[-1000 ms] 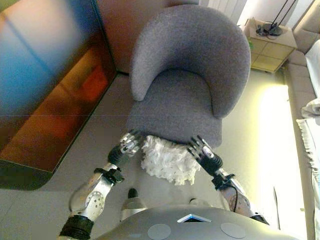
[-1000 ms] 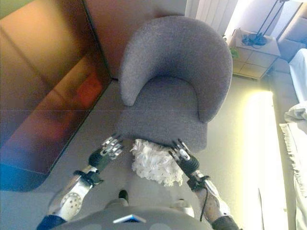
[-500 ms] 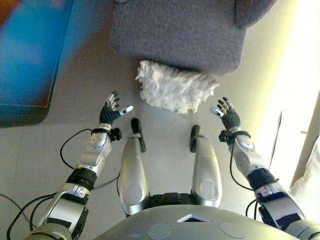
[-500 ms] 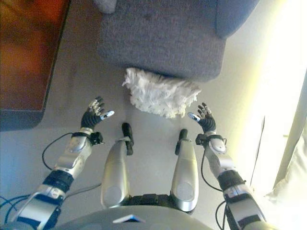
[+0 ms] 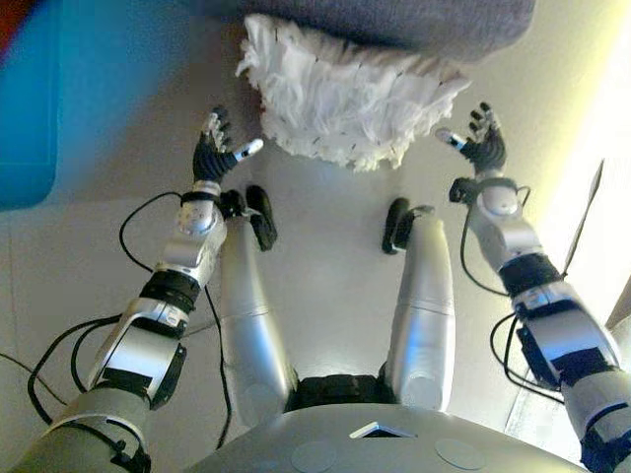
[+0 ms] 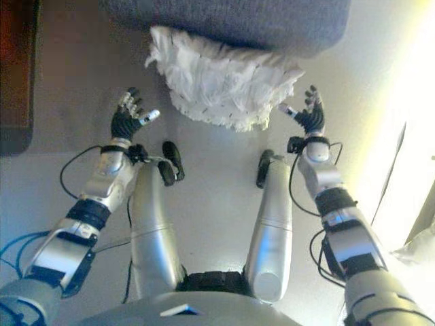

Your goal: Pick up the cushion and take it to the sofa

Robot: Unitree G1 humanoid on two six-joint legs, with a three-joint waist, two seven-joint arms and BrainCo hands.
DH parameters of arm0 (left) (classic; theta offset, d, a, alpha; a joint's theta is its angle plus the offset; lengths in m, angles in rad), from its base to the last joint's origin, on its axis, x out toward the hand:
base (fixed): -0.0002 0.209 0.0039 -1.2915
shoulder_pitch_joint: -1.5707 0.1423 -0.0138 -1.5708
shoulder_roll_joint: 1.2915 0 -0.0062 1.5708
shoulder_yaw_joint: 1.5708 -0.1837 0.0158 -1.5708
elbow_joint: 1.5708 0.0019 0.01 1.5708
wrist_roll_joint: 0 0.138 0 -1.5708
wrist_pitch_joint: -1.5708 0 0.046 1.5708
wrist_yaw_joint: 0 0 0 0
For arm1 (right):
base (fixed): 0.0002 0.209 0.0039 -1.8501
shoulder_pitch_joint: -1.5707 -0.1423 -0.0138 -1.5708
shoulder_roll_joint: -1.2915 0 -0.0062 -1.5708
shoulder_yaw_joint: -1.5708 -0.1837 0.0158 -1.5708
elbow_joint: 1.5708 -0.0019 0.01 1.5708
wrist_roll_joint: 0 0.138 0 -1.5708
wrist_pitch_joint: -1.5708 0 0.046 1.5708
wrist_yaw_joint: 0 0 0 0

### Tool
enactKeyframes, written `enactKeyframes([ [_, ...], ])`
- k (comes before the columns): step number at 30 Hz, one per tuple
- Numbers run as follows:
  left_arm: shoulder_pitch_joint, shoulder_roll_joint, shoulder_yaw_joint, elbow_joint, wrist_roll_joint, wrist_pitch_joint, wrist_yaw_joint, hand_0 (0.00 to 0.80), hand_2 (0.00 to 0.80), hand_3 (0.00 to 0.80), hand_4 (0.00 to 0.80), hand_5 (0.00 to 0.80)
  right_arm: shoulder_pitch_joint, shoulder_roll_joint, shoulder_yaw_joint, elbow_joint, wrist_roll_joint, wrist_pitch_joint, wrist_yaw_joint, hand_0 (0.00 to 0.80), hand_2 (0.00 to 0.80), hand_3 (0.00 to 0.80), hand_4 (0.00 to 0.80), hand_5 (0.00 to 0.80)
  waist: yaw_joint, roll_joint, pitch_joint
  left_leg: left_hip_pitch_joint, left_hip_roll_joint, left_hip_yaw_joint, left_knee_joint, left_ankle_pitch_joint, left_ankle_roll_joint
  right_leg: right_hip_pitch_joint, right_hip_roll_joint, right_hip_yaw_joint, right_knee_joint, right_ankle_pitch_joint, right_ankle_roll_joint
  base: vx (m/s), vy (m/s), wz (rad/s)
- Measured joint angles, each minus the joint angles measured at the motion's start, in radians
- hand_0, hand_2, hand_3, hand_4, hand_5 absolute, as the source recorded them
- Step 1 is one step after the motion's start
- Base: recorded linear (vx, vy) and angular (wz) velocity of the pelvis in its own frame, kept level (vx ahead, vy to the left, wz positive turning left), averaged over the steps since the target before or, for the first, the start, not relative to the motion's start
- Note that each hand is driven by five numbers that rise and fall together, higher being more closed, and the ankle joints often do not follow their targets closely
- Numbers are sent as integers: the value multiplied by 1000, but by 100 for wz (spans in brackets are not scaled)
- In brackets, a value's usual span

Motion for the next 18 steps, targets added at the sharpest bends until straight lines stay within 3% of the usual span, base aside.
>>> enactKeyframes([
  [9, -136, 47, 43, 48, -175, 1, -51, 0, 0, 0, 0, 0, -180, -25, 4, 112, 112, 18, 91, 0, 0, 0, 0, 0, 2, 2, 12, -175, 2, -56, 210, -25, -11, -162, -6, 32, 242, -71, -11, 71, -20, 8],
  [14, -255, 58, 22, 110, -241, 30, -60, 0, 0, 0, 0, 0, -242, -33, 18, 165, 175, 41, 152, 0, 0, 0, 0, 0, -1, 2, 12, -222, 4, -62, 271, -33, -5, -204, -6, 50, 307, -87, -8, 83, -2, 3],
  [18, -264, 79, 23, 148, -259, 50, -58, 0, 0, 0, 0, 0, -251, -45, 35, 197, 198, 72, 246, 0, 0, 0, 0, 0, -3, 1, 13, -241, 4, -67, 348, -64, -4, -223, -7, 78, 380, -116, -1, 92, 9, 1],
])
